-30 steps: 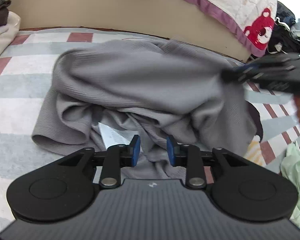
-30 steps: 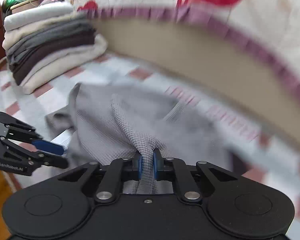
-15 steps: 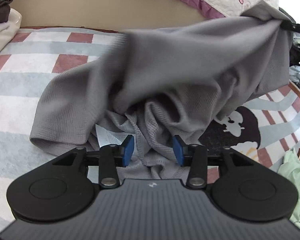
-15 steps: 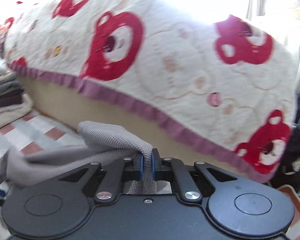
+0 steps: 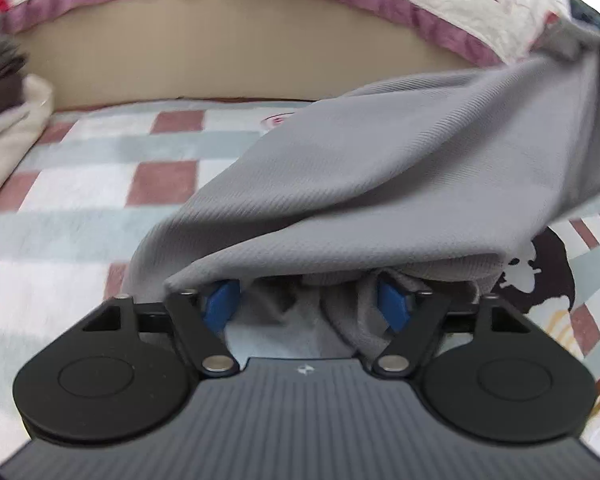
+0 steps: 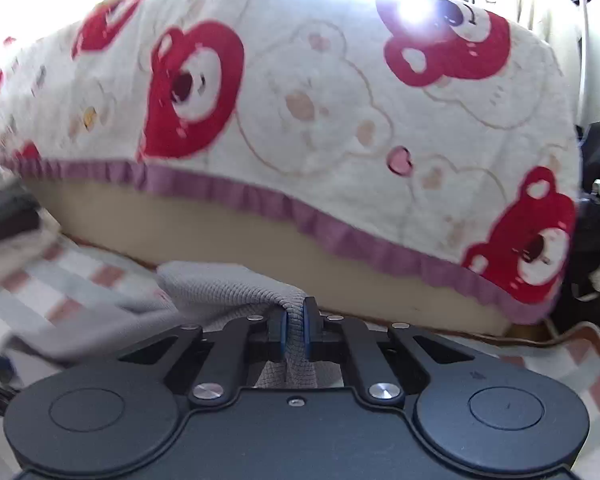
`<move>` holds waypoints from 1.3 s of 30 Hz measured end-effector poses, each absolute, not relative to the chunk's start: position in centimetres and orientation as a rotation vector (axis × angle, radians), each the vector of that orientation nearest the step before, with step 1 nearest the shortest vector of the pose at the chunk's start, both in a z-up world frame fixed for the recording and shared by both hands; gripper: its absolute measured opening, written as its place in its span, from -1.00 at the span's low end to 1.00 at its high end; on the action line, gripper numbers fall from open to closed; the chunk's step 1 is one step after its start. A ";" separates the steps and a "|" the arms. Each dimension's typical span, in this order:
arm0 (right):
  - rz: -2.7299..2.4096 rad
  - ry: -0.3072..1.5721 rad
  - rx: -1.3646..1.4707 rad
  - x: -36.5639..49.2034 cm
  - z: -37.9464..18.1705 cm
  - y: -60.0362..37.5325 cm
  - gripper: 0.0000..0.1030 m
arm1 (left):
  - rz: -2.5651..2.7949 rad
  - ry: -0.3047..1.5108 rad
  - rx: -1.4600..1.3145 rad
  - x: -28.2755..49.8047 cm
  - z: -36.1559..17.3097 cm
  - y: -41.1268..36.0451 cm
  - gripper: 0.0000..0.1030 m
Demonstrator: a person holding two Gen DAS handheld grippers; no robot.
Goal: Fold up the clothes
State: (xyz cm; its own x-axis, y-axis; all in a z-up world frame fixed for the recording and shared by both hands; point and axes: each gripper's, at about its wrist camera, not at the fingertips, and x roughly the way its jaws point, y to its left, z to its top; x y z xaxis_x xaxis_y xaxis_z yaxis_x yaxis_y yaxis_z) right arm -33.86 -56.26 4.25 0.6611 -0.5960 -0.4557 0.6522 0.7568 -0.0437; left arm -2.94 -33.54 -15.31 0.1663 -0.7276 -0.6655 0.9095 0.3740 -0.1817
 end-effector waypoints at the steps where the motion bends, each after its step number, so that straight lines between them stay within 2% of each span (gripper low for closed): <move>1: -0.660 0.445 0.184 -33.9 4.8 -57.1 -0.85 | -1.184 0.772 0.230 -2.4 -14.6 -33.5 -0.98; 3: -0.525 0.441 0.319 -33.7 4.9 -59.5 -0.81 | -1.150 0.781 0.066 -1.1 -12.9 -32.6 -0.98; 4: -0.478 0.454 0.372 -33.5 4.4 -60.7 -0.78 | -1.107 0.728 0.063 -0.8 -12.1 -32.1 -0.98; 6: -0.486 0.508 0.431 -33.2 2.3 -63.0 -0.53 | -0.991 0.578 0.140 -0.8 -10.6 -31.4 -0.98; 7: -0.543 0.552 0.443 -33.2 0.9 -63.9 -0.49 | -0.939 0.528 0.162 -0.5 -10.1 -31.0 -0.98; 8: -0.599 0.595 0.456 -33.2 -0.5 -64.8 -0.32 | -0.893 0.495 0.172 -0.1 -9.9 -30.4 -0.98; 9: -0.661 0.633 0.464 -33.3 -1.9 -65.5 -0.24 | -0.853 0.484 0.160 0.6 -9.7 -29.8 -0.98; 14: -0.762 0.693 0.491 -35.1 -7.5 -65.1 -0.22 | -0.745 0.575 0.072 3.9 -11.0 -27.3 -0.98; 19: -0.594 0.723 0.523 -34.3 -10.0 -61.9 -0.14 | -0.717 0.621 0.115 3.9 -12.4 -26.9 -0.97; 24: -0.486 0.778 0.422 -32.2 -10.2 -59.6 0.25 | -0.529 0.506 0.196 3.7 -11.6 -25.7 -0.96; 26: -0.460 0.791 0.412 -31.8 -10.3 -59.3 0.25 | -0.390 0.472 0.354 3.9 -11.8 -26.3 -0.98; 28: -0.433 0.804 0.402 -31.3 -10.5 -59.1 0.25 | -0.375 0.505 0.369 4.4 -12.1 -25.8 -0.98; 31: -0.462 0.795 0.450 -31.2 -11.2 -60.0 0.26 | -0.470 0.647 0.231 5.4 -12.4 -24.9 -0.95; 34: -0.547 0.776 0.515 -31.1 -12.0 -61.5 0.29 | -0.610 0.706 0.117 5.2 -12.6 -25.1 -0.85; 36: -0.600 0.758 0.547 -30.9 -12.5 -62.6 0.32 | -0.690 0.696 0.096 4.5 -12.7 -25.8 -0.65; 38: -0.613 0.741 0.591 -30.5 -13.3 -63.8 0.32 | -0.743 0.695 0.063 3.8 -13.0 -26.2 -0.24; 39: -0.605 0.733 0.615 -30.1 -13.9 -64.3 0.22 | -0.767 0.703 0.044 3.5 -13.2 -26.5 -0.19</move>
State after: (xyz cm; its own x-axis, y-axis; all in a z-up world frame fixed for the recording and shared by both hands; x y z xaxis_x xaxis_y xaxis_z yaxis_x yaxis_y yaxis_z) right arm -30.07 -64.28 -13.92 0.5947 -0.2814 -0.7531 0.6859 0.6662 0.2927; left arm 3.55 -26.47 -13.23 0.5059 -0.6213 -0.5983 0.6497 0.7308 -0.2094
